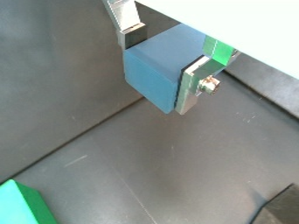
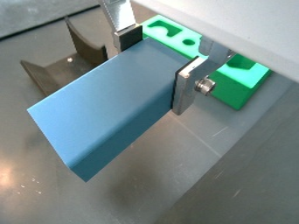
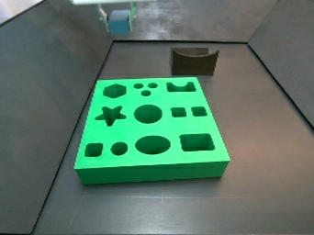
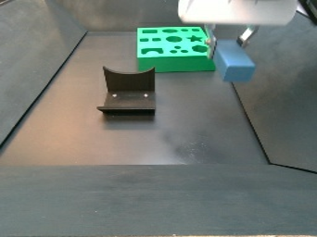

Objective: Pick up the rectangle object. Move up. Place the rectangle object on the fixture. Regrasp the rectangle object. Move to above the board. Insert the rectangle object.
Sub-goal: Place the rectangle object on the fixture.

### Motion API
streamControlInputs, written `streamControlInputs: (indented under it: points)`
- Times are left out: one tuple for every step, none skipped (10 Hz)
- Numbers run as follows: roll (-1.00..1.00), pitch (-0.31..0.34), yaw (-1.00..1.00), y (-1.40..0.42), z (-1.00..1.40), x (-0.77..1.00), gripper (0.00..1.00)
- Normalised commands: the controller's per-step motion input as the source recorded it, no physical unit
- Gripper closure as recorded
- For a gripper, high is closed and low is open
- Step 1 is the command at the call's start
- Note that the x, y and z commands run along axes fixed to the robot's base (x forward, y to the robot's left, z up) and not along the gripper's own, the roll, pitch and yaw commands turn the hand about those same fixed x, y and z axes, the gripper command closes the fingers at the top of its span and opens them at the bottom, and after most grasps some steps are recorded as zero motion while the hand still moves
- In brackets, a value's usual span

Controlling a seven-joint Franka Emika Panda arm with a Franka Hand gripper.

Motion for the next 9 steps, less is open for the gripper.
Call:
streamControlInputs:
  points:
    - [0.09, 0.047, -0.01, 0.02, 0.96, -0.03, 1.00]
    - [0.09, 0.054, 0.01, 0.01, 0.73, -0.02, 1.00]
    - [0.09, 0.059, 0.01, 0.01, 0.63, -0.02, 1.00]
    - [0.10, 0.070, 0.02, 0.01, 0.44, -0.01, 1.00]
    - [0.09, 0.079, 0.02, 0.01, 0.29, 0.00, 1.00]
    - [-0.04, 0.109, -0.46, -0.04, 0.35, 1.00, 1.00]
    - [-0.04, 0.125, -0.44, -0.04, 0.30, 1.00, 1.00]
    - [-0.06, 0.154, -0.31, -0.03, 0.26, 1.00, 1.00]
    - [-0.07, 0.153, -0.20, -0.03, 0.24, 1.00, 1.00]
